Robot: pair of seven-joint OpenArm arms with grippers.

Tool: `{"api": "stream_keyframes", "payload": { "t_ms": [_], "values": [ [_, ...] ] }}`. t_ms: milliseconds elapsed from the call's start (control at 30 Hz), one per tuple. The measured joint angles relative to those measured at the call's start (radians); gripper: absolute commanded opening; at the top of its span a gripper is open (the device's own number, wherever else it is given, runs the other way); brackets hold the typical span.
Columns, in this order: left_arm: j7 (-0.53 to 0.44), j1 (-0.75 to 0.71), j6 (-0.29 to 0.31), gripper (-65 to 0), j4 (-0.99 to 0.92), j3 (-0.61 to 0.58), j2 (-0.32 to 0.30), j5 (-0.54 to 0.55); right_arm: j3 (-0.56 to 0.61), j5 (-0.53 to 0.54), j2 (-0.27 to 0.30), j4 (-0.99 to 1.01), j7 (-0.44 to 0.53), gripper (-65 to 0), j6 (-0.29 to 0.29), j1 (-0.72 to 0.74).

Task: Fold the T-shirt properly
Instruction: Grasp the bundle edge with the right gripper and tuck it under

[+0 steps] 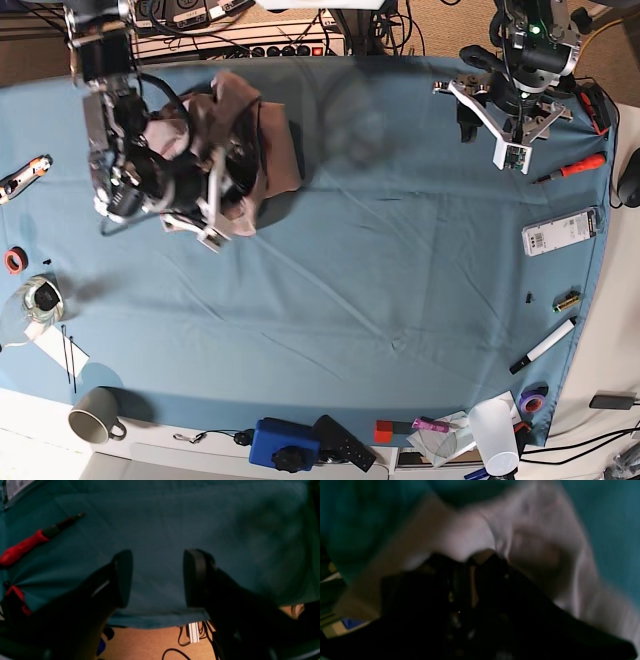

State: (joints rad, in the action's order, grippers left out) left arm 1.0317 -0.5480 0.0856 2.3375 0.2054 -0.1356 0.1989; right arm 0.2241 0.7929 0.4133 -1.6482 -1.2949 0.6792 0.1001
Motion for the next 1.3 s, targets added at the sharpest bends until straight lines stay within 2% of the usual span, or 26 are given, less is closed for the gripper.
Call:
{"api": "stream_keyframes", "payload": {
  "t_ms": [200, 300, 467, 533, 600, 700, 800, 933, 967, 1033, 1167, 1300],
  "values": [
    [0.000, 0.000, 0.000, -34.3, 0.000, 0.000, 0.000, 0.000, 0.092, 0.053, -0.032, 0.001, -0.006, -47.8, 0.002, 0.072],
    [0.000, 0.000, 0.000, -34.3, 0.000, 0.000, 0.000, 0.000, 0.116, -0.010, -0.055, 0.005, -0.001, -47.8, 0.003, 0.066],
    [0.000, 0.000, 0.000, -34.3, 0.000, 0.000, 0.000, 0.000, 0.117, -0.120, -0.093, 0.088, 0.141, -47.8, 0.003, 0.064],
    [0.000, 0.000, 0.000, -34.3, 0.000, 0.000, 0.000, 0.000, 0.117, -0.122, -0.097, 0.096, 0.155, -47.8, 0.002, 0.063],
    [0.000, 0.000, 0.000, -34.3, 0.000, 0.000, 0.000, 0.000, 0.117, -0.060, -0.096, 0.082, 0.127, -47.8, -0.002, 0.066],
    [0.000, 0.000, 0.000, -34.3, 0.000, 0.000, 0.000, 0.001, 0.118, 0.037, -0.096, -0.002, 0.033, -47.8, 0.018, 0.069],
    [0.000, 0.000, 0.000, -34.3, 0.000, 0.000, 0.000, 0.001, 0.101, 0.082, -0.098, -0.111, -0.019, -47.8, 0.021, 0.072],
    [0.000, 0.000, 0.000, -34.3, 0.000, 0.000, 0.000, 0.001, 0.008, 0.100, -0.095, -0.160, -0.038, -47.8, 0.019, 0.038],
    [0.000, 0.000, 0.000, -34.3, 0.000, 0.000, 0.000, 0.001, -0.026, 0.119, -0.096, -0.160, -0.070, -47.8, 0.016, 0.017],
    [-0.001, 0.000, 0.000, -34.3, 0.000, 0.000, 0.000, 0.001, -0.100, 0.194, -0.095, -0.159, -0.127, -47.8, 0.019, -0.031],
    [-0.010, 0.000, 0.000, -34.3, 0.000, 0.000, 0.000, 0.001, -0.280, 0.344, -0.061, -0.160, -0.116, -47.8, 0.017, -0.127],
    [-0.013, 0.000, 0.000, -34.3, 0.000, 0.000, 0.000, 0.001, -0.424, 0.400, -0.025, -0.160, -0.122, -47.8, 0.018, -0.201]
  ]
}}
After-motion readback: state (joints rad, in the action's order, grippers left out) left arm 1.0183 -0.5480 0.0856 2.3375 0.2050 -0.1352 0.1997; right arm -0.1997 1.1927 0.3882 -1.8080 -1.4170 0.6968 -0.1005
